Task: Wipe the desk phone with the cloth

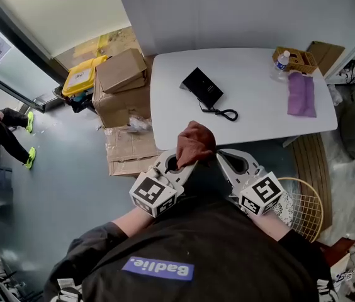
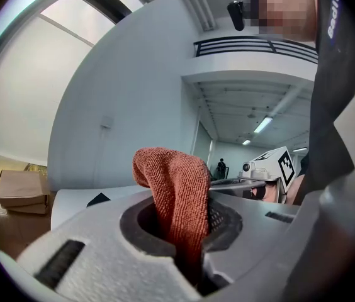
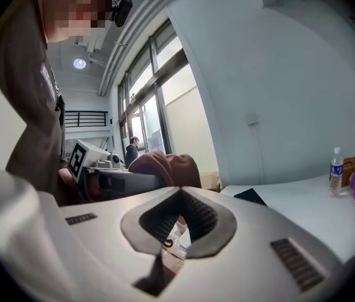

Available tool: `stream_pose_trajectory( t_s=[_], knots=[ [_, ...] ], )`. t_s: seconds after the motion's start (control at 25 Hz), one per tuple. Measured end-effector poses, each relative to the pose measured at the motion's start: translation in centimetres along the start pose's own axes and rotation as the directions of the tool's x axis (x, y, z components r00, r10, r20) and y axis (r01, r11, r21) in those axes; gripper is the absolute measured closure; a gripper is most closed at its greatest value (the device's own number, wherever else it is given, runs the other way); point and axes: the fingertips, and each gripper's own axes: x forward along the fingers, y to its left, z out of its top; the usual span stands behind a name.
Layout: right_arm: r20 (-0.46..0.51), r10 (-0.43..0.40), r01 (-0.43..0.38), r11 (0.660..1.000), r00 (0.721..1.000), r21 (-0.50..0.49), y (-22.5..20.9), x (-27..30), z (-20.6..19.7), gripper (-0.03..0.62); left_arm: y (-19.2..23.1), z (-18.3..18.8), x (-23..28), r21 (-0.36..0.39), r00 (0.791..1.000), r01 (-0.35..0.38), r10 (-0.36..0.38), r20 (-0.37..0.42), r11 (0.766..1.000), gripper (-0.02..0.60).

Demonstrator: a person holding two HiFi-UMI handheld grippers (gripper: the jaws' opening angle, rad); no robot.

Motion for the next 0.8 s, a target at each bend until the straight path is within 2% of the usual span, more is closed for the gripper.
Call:
stream_pose_trajectory(
  t_s=[0.36,0.8],
  knots=[
    [-0.008,0.004,-0.004,1.000,1.000,-0.006,-0.2,-0.3,-0.1,0.566,-0.4,-0.2,0.5,0.012,0.999,0.034,-0.034,0.014,0.999,0.528],
    [-0.008,0.010,-0.010,1.000,1.000,0.001,0.8,0.0,-0.2,0.565,-0.2,-0.2,-0.6,0.004,1.000,0.019,-0.019,0.019,1.000,0.528]
  ],
)
